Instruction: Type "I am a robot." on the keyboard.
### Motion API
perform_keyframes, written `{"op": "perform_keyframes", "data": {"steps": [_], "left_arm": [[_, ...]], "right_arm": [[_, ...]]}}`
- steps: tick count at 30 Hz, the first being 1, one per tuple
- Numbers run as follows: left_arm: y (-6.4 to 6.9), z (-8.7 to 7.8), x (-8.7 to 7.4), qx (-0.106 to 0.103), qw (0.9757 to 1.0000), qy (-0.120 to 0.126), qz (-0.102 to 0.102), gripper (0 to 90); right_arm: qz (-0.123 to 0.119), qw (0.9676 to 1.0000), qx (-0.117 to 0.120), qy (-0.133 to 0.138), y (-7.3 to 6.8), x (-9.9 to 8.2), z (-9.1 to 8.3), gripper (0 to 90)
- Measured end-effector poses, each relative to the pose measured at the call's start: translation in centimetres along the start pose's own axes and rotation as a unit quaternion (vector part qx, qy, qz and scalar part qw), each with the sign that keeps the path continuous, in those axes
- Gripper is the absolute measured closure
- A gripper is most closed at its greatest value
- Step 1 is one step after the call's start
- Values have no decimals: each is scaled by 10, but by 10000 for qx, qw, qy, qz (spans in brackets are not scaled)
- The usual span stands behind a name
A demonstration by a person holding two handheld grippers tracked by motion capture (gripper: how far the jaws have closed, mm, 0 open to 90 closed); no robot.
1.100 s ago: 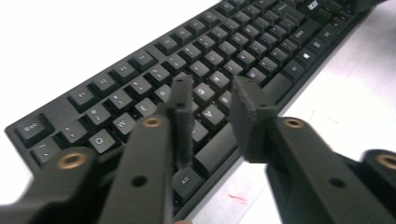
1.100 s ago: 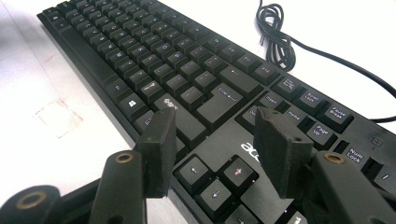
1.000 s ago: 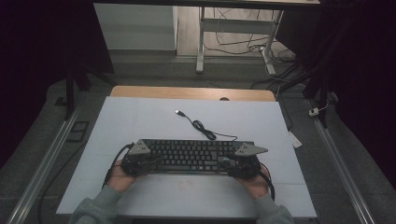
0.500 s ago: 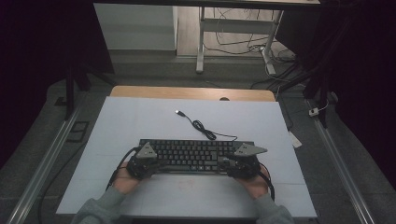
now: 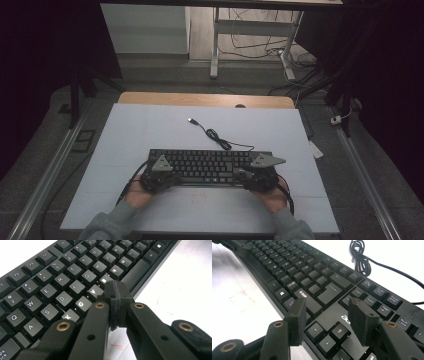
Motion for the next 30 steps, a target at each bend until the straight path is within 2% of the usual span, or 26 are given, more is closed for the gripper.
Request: {"op": "perform_keyframes", "data": {"steps": [17, 24, 30], "left_arm": [[0, 8, -2, 53, 9999, -85, 30, 891], [1, 8, -2, 136, 9998, -80, 152, 892], [-5, -6, 3, 154, 9994, 310, -67, 891]], "right_arm": [[-14, 10000, 2, -21, 0, 0, 1, 489], [-12, 10000, 10, -20, -1, 0, 1, 489], [-18, 10000, -8, -5, 0, 0, 0, 489]]}}
Point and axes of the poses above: each handheld gripper's, and its own axes: z roughly forward along the jaws, x roughly out of its top, y roughly to its right, the point moved 5 cm from there along z, roughly forward along the jaws, and after that the axes turned 2 degrees about x, right-handed, at the moved point
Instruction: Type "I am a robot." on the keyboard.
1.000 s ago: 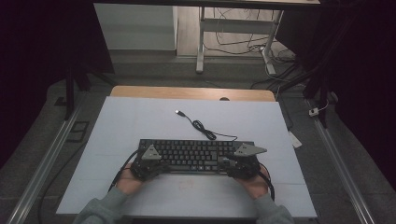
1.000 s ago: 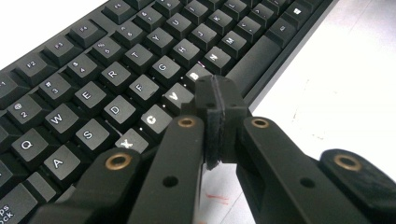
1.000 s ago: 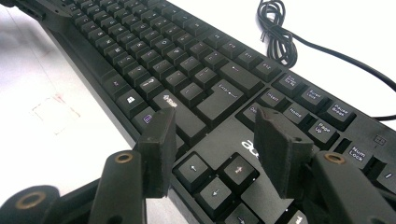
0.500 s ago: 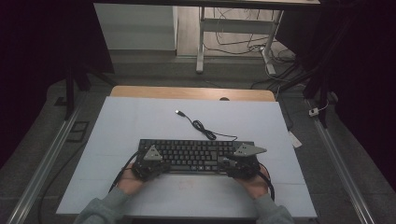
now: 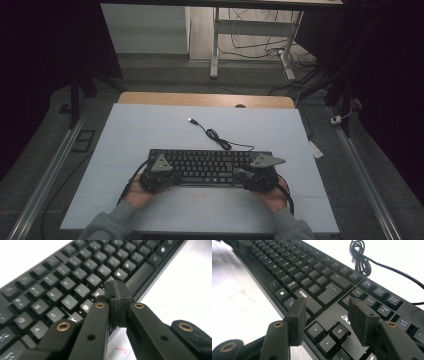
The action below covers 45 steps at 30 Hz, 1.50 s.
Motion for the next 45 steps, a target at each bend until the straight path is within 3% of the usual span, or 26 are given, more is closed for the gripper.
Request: {"op": "perform_keyframes", "data": {"steps": [4, 11, 19, 29, 45], "left_arm": [[-5, -5, 1, 9, 9998, 122, -135, 851], [-12, -11, 1, 157, 9988, 302, -358, 590], [-22, -15, 0, 339, 9971, 344, -592, 429], [-31, -18, -2, 440, 9957, 328, -747, 368], [-40, -22, -4, 562, 9942, 304, -859, 353]], "right_arm": [[5, 10000, -1, -10, 0, 0, 0, 488], [13, 10000, 9, -12, 0, 0, 1, 487], [18, 10000, -5, -3, 1, 0, 0, 485], [17, 10000, -5, -2, 1, 0, 0, 486], [21, 10000, 16, -21, 0, -1, 1, 485]]}}
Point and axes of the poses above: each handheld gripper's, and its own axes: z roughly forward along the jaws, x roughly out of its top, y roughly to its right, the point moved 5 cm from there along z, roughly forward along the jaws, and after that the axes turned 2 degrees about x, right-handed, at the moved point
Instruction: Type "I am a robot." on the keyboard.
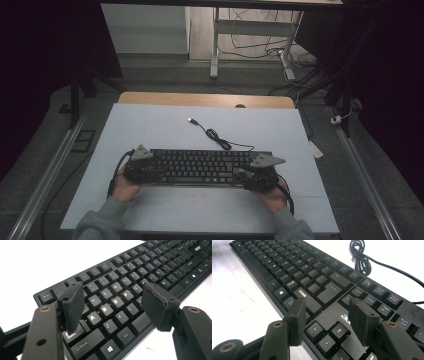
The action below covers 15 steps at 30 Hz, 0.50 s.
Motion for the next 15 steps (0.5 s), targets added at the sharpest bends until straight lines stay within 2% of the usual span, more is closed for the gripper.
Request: {"op": "perform_keyframes", "data": {"steps": [7, 15], "left_arm": [[-5, -1, -1, 69, 10000, 0, -37, 363], [-10, -3, -2, 177, 9998, 1, -25, 422]], "right_arm": [[-13, 10000, -6, -27, 0, 0, 0, 485], [-36, 10000, -23, -38, 0, -1, 1, 485]]}}
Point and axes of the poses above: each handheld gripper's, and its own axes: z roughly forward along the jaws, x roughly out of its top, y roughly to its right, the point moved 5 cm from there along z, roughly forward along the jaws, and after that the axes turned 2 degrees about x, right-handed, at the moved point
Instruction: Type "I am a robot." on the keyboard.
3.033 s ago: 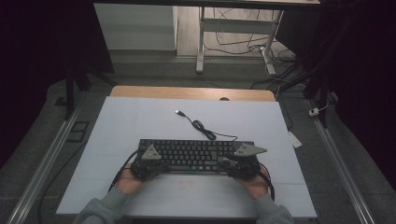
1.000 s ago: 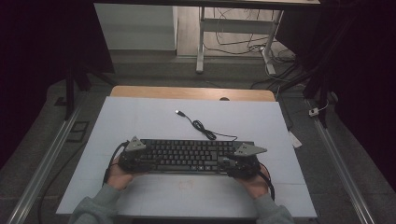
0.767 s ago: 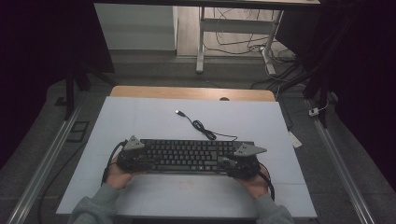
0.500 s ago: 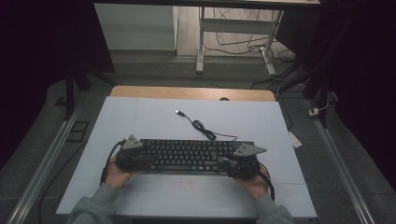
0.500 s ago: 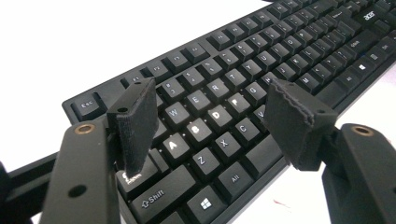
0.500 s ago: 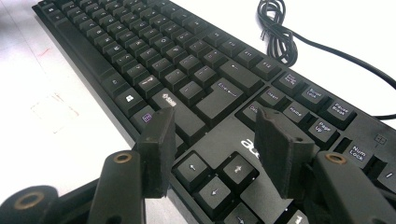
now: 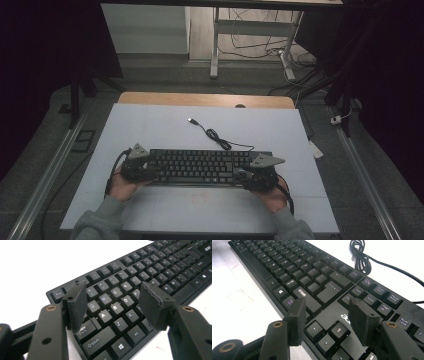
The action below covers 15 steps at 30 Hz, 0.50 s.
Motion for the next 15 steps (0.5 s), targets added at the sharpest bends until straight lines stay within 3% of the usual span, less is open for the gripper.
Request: {"op": "perform_keyframes", "data": {"steps": [8, 15], "left_arm": [[-5, 0, -3, 80, 9999, -61, 50, 554], [-8, 2, -6, 112, 9997, -175, 99, 748]], "right_arm": [[-31, 10000, -3, -44, 0, -1, 1, 485], [-38, 10000, -7, -73, -1, -1, 2, 485]]}}
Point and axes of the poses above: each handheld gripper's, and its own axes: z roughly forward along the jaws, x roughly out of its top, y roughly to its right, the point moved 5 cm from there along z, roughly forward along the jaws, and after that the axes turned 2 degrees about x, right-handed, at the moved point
